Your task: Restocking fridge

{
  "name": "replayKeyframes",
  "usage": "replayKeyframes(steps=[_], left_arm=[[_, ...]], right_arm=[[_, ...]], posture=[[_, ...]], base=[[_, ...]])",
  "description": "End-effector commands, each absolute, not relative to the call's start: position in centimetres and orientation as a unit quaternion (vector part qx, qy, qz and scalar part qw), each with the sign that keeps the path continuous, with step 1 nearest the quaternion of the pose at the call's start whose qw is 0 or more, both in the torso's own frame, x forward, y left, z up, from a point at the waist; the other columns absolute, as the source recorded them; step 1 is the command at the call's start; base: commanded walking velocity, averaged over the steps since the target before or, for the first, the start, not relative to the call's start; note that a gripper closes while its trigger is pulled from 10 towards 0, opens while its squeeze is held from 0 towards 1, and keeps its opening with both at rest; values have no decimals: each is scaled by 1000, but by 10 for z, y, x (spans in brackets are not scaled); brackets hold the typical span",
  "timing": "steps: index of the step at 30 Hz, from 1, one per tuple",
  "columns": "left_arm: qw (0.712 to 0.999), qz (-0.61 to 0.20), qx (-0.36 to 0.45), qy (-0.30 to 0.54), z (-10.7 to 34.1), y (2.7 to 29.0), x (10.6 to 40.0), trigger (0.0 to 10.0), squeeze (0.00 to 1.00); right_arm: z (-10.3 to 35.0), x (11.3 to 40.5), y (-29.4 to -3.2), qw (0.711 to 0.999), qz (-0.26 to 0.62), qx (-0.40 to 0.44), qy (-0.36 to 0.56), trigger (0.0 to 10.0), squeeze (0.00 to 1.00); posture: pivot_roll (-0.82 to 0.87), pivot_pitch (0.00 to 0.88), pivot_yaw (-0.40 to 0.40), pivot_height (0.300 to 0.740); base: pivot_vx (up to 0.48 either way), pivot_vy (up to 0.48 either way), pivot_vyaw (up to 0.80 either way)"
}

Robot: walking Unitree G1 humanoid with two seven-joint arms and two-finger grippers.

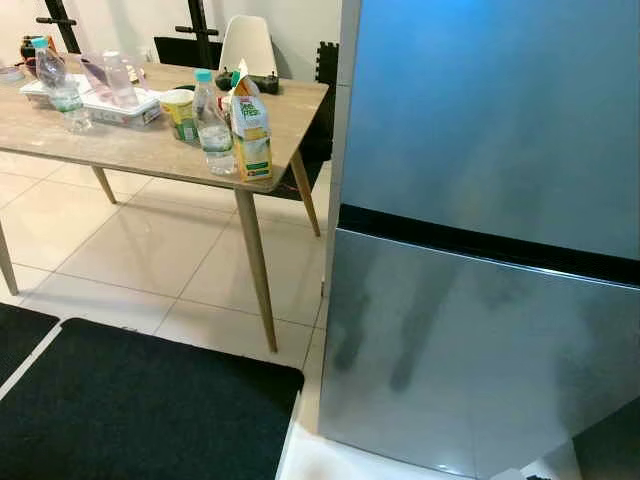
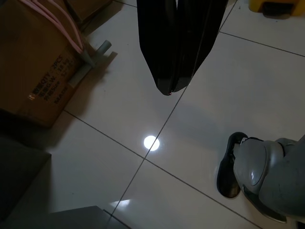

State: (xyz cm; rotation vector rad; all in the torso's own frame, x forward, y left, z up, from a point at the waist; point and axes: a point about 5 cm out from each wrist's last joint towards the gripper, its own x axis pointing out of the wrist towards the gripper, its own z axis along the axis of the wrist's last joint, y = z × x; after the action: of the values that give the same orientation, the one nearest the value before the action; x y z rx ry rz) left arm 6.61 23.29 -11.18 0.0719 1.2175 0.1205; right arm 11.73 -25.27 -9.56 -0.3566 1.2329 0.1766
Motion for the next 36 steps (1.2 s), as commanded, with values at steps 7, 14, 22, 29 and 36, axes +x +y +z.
replayKeyframes(steps=[7, 14, 22, 29, 36], left_arm=[[822, 38, 43, 567, -112, 229, 72, 10000, 0], [825, 34, 43, 563, -111, 226, 82, 10000, 0], [826, 10, 49, 562, -111, 218, 88, 10000, 0], [826, 9, 48, 562, -112, 216, 87, 10000, 0], [827, 4, 43, 560, -112, 212, 87, 10000, 0]], right_arm=[[-96, 115, -252, 797, 82, -160, 576, 10000, 0], [-96, 123, -245, 806, 80, -148, 568, 10000, 0], [-98, 123, -236, 807, 90, -131, 569, 10000, 0], [-101, 114, -235, 801, 91, -118, 580, 10000, 0], [-101, 112, -237, 800, 91, -117, 582, 10000, 0]], posture=[[-41, 7, -55, 740], [-72, 0, -39, 740], [-84, 0, -9, 740], [-76, 0, -19, 740], [-76, 0, -17, 740]], base=[[0, 0, 0], [0, 0, 0], [0, 0, 750], [0, 0, 788], [0, 0, 788]])
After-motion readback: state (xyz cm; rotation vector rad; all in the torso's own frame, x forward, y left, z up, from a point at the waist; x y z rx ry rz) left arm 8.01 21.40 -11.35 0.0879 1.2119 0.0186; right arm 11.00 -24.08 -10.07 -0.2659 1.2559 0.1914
